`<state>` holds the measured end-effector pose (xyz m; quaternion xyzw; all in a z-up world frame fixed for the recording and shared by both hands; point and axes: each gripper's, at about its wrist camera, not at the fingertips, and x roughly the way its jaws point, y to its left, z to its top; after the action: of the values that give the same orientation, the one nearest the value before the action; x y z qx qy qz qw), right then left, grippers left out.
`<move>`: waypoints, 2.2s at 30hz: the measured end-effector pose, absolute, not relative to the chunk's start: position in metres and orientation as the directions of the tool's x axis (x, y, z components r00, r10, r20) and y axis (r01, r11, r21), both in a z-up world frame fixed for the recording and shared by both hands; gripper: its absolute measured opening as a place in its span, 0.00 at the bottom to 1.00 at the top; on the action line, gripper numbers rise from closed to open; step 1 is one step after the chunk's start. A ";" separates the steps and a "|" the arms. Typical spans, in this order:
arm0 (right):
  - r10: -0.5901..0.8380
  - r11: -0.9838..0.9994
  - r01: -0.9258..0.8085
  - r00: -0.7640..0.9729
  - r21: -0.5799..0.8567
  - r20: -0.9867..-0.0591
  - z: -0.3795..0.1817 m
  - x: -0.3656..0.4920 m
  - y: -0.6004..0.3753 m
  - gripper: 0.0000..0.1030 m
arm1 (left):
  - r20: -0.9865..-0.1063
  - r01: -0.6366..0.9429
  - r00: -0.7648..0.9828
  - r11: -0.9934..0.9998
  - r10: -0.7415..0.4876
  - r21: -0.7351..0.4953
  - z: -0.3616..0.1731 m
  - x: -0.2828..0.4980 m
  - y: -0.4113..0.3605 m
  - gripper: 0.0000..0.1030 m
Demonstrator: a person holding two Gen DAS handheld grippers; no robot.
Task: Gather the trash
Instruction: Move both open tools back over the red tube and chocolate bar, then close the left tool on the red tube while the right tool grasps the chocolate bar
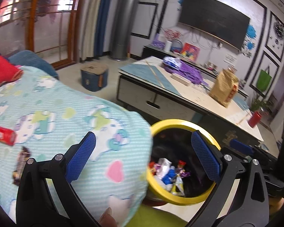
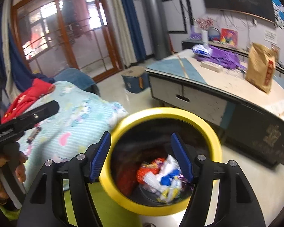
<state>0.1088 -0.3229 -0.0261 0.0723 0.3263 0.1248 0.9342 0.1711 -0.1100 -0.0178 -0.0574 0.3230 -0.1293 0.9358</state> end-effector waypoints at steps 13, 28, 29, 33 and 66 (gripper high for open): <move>0.449 0.891 -0.388 0.668 0.238 -0.594 -0.008 0.119 -0.226 0.64 | -0.582 -0.028 0.808 0.980 -0.093 -0.195 -0.012 0.156 -0.008 0.90; 0.580 0.778 -0.564 0.479 0.274 -0.659 -0.027 0.139 -0.085 0.64 | -0.642 -0.286 0.766 0.877 -0.032 -0.385 -0.026 0.152 0.130 0.90; 0.581 0.775 -0.568 0.470 0.277 -0.664 -0.029 0.139 -0.078 0.64 | -0.645 -0.293 0.763 0.871 -0.035 -0.394 -0.028 0.153 0.135 0.90; 0.589 0.751 -0.599 0.421 0.276 -0.689 -0.040 0.145 -0.040 0.63 | -0.663 -0.310 0.743 0.831 -0.092 -0.461 -0.037 0.160 0.158 0.83; 0.569 0.789 -0.541 0.465 0.291 -0.678 -0.058 0.143 -0.071 0.18 | -0.714 -0.370 0.699 0.844 -0.023 -0.389 -0.062 0.200 0.147 0.29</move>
<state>0.1426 -0.0708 -0.0576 0.0172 0.4029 0.3243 0.8557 0.1999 0.1472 -0.0625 -0.2620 0.3751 0.0981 0.8838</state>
